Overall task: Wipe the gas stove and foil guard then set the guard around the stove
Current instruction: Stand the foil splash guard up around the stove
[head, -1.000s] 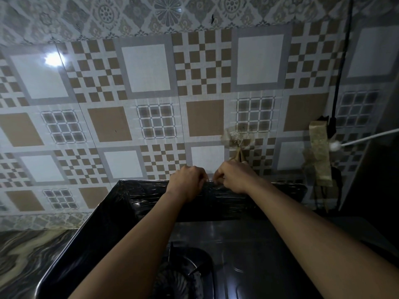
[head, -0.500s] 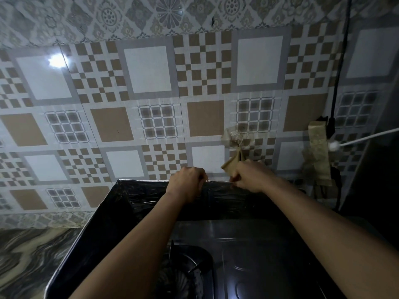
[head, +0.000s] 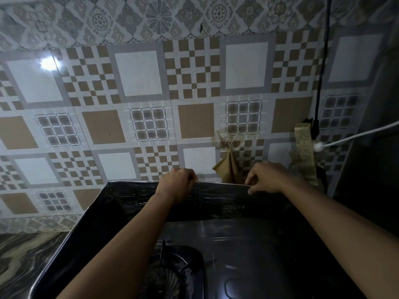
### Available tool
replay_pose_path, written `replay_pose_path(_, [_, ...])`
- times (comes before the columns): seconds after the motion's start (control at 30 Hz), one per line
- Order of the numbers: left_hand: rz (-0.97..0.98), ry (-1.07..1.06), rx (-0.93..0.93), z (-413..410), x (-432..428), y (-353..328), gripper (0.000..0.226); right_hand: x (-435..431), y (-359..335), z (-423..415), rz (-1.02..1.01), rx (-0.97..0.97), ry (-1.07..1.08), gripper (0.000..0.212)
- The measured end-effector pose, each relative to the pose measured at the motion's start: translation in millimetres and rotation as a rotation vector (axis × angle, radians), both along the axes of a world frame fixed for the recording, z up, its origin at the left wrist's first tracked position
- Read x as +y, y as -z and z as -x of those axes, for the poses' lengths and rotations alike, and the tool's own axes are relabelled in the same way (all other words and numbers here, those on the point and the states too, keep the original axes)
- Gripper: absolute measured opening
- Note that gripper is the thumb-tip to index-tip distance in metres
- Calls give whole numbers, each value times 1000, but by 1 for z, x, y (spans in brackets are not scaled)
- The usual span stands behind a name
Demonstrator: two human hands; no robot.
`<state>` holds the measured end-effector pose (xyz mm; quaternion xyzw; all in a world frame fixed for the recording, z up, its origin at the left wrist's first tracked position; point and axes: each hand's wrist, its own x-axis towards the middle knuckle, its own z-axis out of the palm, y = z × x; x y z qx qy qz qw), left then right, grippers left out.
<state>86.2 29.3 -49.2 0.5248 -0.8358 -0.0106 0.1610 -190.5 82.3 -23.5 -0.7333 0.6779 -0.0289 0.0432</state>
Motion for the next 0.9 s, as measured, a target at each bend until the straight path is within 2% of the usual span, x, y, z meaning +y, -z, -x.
replay_pose_path(0.13, [-23, -11, 0, -2, 4, -4, 22, 8, 0, 10, 25, -22, 23, 25])
replay_pose_path(0.37, [-23, -50, -31, 1, 16, -10, 38, 25, 4, 23, 112, -32, 70, 31])
replay_pose_path(0.5, [-28, -76, -33, 3, 25, -14, 48, 37, 9, 21, 182, -58, 49, 42])
replay_pose_path(0.57, [-28, -89, -13, 1, 31, -15, 49, 44, 11, 17, 205, -52, 31, 47])
replay_pose_path(0.73, [-26, -92, 6, -10, 59, -16, 45, 71, 18, 4, 314, -22, -20, 44])
replay_pose_path(0.9, [-5, -86, 10, -35, 93, -27, 45, 107, 21, -10, 345, 0, 31, 44])
